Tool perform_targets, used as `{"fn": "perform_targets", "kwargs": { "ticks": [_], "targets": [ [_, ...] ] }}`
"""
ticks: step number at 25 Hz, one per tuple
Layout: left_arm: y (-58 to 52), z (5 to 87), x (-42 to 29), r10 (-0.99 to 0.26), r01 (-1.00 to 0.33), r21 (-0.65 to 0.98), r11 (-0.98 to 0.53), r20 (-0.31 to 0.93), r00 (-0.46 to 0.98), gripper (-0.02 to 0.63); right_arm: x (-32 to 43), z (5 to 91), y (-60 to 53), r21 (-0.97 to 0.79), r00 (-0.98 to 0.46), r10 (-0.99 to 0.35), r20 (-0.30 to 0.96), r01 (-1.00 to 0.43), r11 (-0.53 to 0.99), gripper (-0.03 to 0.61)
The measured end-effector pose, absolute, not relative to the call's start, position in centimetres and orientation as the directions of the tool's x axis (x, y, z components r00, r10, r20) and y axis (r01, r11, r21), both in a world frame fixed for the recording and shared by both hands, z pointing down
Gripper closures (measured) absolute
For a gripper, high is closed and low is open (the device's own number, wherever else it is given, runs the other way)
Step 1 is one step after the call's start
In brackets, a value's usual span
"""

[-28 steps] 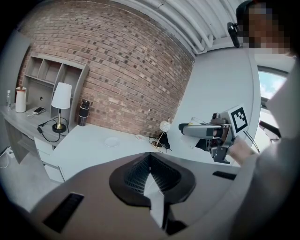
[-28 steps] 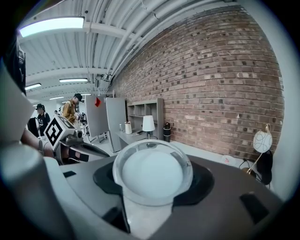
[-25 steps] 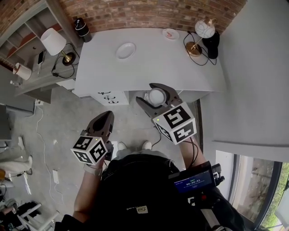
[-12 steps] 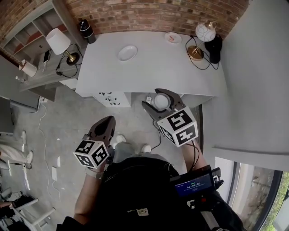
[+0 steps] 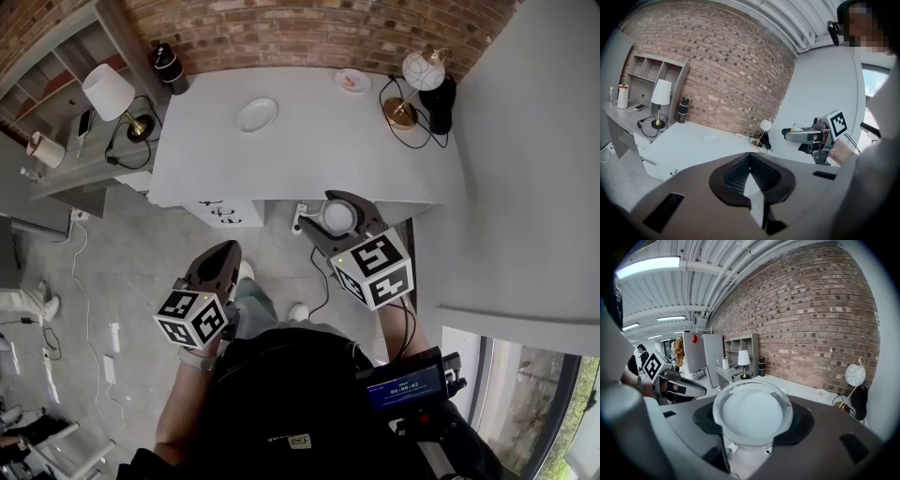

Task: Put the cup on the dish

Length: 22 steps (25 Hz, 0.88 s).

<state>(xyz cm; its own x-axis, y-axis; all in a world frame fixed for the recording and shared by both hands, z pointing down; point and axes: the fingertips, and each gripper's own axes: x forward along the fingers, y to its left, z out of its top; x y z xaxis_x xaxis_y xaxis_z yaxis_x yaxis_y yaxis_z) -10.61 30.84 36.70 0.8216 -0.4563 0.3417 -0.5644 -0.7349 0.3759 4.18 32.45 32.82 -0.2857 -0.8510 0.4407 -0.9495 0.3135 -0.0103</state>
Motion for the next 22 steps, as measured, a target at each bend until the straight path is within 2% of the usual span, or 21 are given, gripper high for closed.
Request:
{"fn": "perform_targets", "kwargs": {
  "ticks": [13, 22],
  "targets": [
    [21.9, 37.5, -9.5, -0.389, -0.513, 0.419, -0.749, 0.348, 0.853, 0.609, 5.3, 33.0, 25.0, -0.018, -0.215, -0.859, 0.464, -0.972, 0.234, 0.324],
    [15.1, 38.2, -11.4, -0.368, -0.503, 0.448, -0.739, 0.356, 0.859, 0.609, 4.4, 33.3, 18.7, -0.035, -0.168, -0.863, 0.475, -0.984, 0.173, 0.324]
  ]
}}
